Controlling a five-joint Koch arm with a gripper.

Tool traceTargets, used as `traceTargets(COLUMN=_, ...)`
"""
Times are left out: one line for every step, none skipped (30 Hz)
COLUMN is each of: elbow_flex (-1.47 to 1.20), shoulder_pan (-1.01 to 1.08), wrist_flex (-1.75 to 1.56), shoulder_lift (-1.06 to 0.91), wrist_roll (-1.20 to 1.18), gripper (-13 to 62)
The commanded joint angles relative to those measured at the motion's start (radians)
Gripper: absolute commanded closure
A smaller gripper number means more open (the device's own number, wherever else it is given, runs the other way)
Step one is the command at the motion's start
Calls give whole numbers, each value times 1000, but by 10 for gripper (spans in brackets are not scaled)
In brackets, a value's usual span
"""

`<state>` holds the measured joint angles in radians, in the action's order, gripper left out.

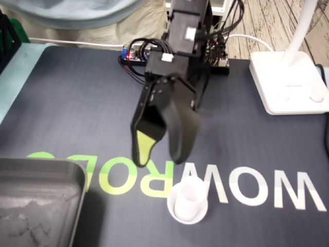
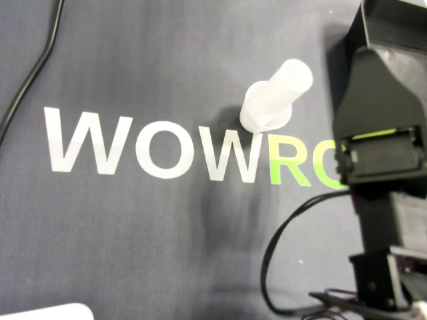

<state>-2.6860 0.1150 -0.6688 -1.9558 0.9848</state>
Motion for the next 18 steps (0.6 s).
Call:
traceTargets(elbow_flex=114, shoulder_pan=-37, wrist_flex=-167, shoulder_lift=29, wrist_roll=169, gripper=166)
traceTargets(elbow_flex=137, shoulder_pan=-51, wrist_flex=-167, shoulder_lift=40, wrist_roll=204, gripper=166)
traceTargets(elbow_flex=156, shoulder_pan=-66, wrist_flex=-167, shoulder_lift=48, wrist_roll=238, gripper=166)
traceTargets(elbow_flex=170, shoulder_pan=-81, wrist_flex=-169, shoulder_lift=57, wrist_roll=268, gripper=166)
traceTargets(elbow_flex=181, shoulder_pan=-95, wrist_flex=-169, shoulder_lift=66, wrist_roll=299, gripper=166)
traceTargets(elbow_flex=187, shoulder_pan=-107, wrist_flex=-169, shoulder_lift=71, wrist_roll=330, gripper=166)
traceTargets(elbow_flex=193, shoulder_pan=-120, wrist_flex=-169, shoulder_lift=81, wrist_roll=359, gripper=167)
traceTargets(elbow_flex=198, shoulder_pan=-130, wrist_flex=-169, shoulder_lift=92, wrist_roll=380, gripper=167)
traceTargets(elbow_flex=196, shoulder_pan=-147, wrist_flex=-169, shoulder_lift=115, wrist_roll=430, gripper=166)
traceTargets(elbow_flex=195, shoulder_pan=-152, wrist_flex=-170, shoulder_lift=129, wrist_roll=446, gripper=166)
traceTargets(elbow_flex=193, shoulder_pan=-152, wrist_flex=-172, shoulder_lift=147, wrist_roll=459, gripper=166)
traceTargets(elbow_flex=190, shoulder_pan=-152, wrist_flex=-183, shoulder_lift=169, wrist_roll=472, gripper=167)
traceTargets(elbow_flex=183, shoulder_pan=-150, wrist_flex=-222, shoulder_lift=199, wrist_roll=494, gripper=167)
traceTargets(elbow_flex=179, shoulder_pan=-150, wrist_flex=-278, shoulder_lift=241, wrist_roll=514, gripper=167)
traceTargets(elbow_flex=178, shoulder_pan=-149, wrist_flex=-336, shoulder_lift=284, wrist_roll=526, gripper=167)
traceTargets(elbow_flex=178, shoulder_pan=-149, wrist_flex=-371, shoulder_lift=313, wrist_roll=526, gripper=167)
traceTargets(elbow_flex=176, shoulder_pan=-149, wrist_flex=-397, shoulder_lift=336, wrist_roll=528, gripper=167)
traceTargets(elbow_flex=175, shoulder_pan=-149, wrist_flex=-413, shoulder_lift=350, wrist_roll=528, gripper=167)
